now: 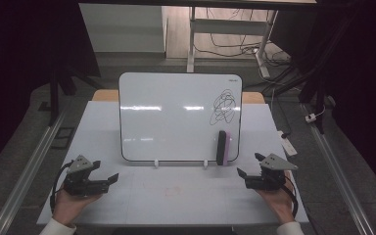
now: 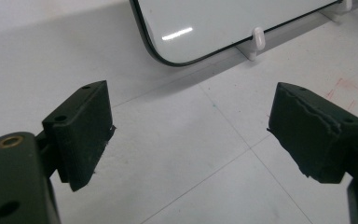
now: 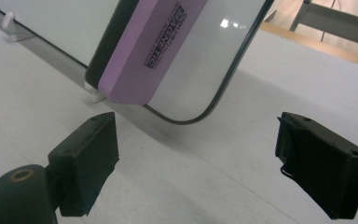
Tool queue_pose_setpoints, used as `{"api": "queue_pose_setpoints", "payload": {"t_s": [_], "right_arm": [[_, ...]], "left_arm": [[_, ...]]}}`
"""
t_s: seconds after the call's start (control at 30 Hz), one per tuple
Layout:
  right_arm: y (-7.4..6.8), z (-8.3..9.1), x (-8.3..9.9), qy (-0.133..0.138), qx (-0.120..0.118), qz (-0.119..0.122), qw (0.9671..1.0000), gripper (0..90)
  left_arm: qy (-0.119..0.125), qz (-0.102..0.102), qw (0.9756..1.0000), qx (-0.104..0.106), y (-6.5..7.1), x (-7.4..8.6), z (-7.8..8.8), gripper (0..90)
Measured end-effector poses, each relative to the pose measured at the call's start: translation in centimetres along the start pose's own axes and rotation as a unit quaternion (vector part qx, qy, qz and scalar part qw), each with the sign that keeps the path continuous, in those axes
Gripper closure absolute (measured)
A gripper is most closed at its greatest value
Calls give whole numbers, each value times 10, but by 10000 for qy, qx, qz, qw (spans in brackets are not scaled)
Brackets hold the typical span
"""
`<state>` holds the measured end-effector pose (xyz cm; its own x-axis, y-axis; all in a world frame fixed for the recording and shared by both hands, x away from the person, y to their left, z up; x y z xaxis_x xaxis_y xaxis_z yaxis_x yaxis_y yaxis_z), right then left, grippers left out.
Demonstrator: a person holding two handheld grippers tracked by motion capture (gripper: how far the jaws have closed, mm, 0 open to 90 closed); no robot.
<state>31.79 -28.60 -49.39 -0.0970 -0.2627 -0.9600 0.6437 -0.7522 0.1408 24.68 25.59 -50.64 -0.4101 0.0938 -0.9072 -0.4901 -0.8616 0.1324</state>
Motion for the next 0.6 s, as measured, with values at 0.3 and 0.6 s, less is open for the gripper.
{"api": "queue_pose_setpoints", "payload": {"t_s": [0.3, 0.6], "right_arm": [[0, 3, -1, 105, 0, -36, 9999, 153], [-1, 3, 1, 79, 39, -26, 10000, 164]], "left_arm": [[-78, -9, 9999, 135, 4, 1, -4, 146], [-110, 68, 9997, 223, 3, 2, -4, 144]]}}
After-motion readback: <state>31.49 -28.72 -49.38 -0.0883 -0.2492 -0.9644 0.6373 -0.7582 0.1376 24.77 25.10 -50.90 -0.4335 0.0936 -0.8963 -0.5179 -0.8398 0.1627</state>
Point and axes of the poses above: each handheld gripper's, and its own axes: z roughly backward along the jaws, x roughly out of its underside, y roughly to its right, the point moved 1 cm from there along -z, roughly forward along the jaws, and after that the axes turned 15 degrees about y, right-handed, at the moved point
